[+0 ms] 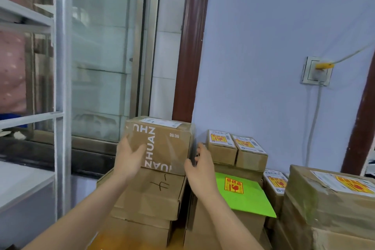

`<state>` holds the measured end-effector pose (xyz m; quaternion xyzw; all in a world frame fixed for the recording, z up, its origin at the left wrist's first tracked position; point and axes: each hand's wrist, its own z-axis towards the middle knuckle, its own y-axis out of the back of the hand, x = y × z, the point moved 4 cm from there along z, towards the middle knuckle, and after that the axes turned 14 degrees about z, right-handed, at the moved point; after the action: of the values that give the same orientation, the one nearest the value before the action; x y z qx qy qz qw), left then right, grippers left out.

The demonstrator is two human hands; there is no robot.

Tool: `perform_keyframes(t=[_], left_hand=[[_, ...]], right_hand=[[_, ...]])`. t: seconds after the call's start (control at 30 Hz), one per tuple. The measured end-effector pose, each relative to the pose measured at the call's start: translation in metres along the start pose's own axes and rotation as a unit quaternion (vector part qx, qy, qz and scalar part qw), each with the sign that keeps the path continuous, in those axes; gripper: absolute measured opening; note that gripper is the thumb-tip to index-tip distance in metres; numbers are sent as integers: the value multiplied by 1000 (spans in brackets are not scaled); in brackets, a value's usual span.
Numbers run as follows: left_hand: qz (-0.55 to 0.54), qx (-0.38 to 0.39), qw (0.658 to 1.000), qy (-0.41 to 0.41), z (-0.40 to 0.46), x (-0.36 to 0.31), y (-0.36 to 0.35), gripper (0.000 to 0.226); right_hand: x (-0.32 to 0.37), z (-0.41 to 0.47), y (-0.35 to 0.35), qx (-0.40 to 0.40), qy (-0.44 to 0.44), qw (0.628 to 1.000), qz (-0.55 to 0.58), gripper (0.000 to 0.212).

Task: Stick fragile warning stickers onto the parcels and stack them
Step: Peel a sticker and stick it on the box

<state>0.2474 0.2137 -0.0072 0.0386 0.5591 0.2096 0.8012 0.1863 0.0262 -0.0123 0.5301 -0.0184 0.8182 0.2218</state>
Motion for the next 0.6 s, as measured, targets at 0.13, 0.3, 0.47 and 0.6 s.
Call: perform_keyframes(t=[0.13,0.3,0.47,0.6], left_hand=[[-3,-1,1000,15,22,6,-3,68],[-22,4,999,40,52,17,-6,79],[-9,17,998,56,69,20,-14,93],[-33,3,998,56,73,16,-15,65]], right_hand=[[3,19,-10,-2,20,1000,11,74],[-1,33,-18,21,-7,999,32,80],[-14,43,-26,11,-47,998,48,85],[-20,50,-34,12,-54,996,72,92]])
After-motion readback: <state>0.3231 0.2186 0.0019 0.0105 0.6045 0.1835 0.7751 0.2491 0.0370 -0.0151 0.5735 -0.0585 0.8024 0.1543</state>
